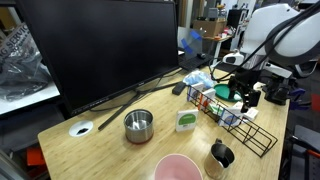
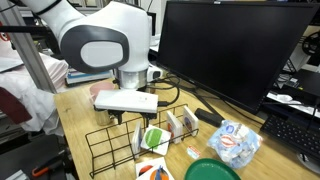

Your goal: Pick up the white and blue book at the front of the black holder and place it on the left side of the desk

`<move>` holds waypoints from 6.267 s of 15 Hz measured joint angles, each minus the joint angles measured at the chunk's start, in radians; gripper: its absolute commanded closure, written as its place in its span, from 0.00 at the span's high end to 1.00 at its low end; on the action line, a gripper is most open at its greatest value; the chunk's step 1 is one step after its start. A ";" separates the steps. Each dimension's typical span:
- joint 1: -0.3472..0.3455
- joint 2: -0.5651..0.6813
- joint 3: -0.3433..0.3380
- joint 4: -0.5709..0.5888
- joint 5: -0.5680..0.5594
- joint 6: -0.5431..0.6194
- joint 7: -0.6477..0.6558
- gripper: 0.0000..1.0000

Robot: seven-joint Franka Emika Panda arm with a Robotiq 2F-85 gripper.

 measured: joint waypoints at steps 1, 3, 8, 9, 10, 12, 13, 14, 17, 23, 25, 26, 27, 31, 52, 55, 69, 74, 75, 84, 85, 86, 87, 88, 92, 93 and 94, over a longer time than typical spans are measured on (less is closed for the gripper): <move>0.000 0.006 0.003 0.000 0.026 0.000 -0.034 1.00; 0.000 0.019 0.006 0.000 0.051 0.002 -0.079 1.00; -0.002 0.052 0.007 0.001 0.051 0.043 -0.113 1.00; -0.003 0.058 0.008 0.002 0.051 0.051 -0.115 1.00; -0.003 0.065 0.008 0.003 0.049 0.060 -0.116 1.00; -0.005 0.079 0.008 0.005 0.039 0.078 -0.115 1.00; -0.008 0.090 0.008 0.006 0.025 0.091 -0.109 1.00; -0.013 0.101 0.008 0.007 0.009 0.107 -0.102 1.00; -0.025 0.134 0.008 0.015 -0.029 0.132 -0.086 0.85; -0.032 0.171 0.009 0.030 -0.050 0.139 -0.082 0.40; -0.032 0.173 0.010 0.032 -0.050 0.139 -0.081 0.31; -0.033 0.173 0.010 0.032 -0.050 0.139 -0.081 0.29; -0.034 0.173 0.010 0.032 -0.051 0.139 -0.081 0.17; -0.037 0.174 0.010 0.033 -0.067 0.137 -0.073 0.03; -0.034 -0.003 0.045 -0.020 -0.147 0.136 -0.019 0.04; -0.043 -0.033 0.044 -0.027 -0.310 0.134 0.119 0.04; -0.037 -0.414 0.111 -0.116 -0.701 0.013 0.582 0.04; 0.039 -0.631 0.179 -0.152 -0.701 0.000 0.591 0.04; 0.057 -0.654 0.192 -0.151 -0.701 0.000 0.591 0.04; 0.203 -0.495 0.187 -0.128 -0.692 0.175 0.454 0.04; 0.227 -0.457 0.176 -0.120 -0.682 0.194 0.413 0.04; 0.253 -0.419 0.165 -0.111 -0.662 0.205 0.368 0.04; 0.280 -0.382 0.155 -0.102 -0.634 0.211 0.317 0.04; 0.304 -0.345 0.147 -0.093 -0.602 0.213 0.259 0.04; 0.336 -0.226 0.149 -0.059 -0.523 0.213 0.066 0.04; 0.336 -0.201 0.149 -0.052 -0.509 0.212 0.027 0.04; 0.334 -0.176 0.149 -0.046 -0.498 0.210 -0.006 0.04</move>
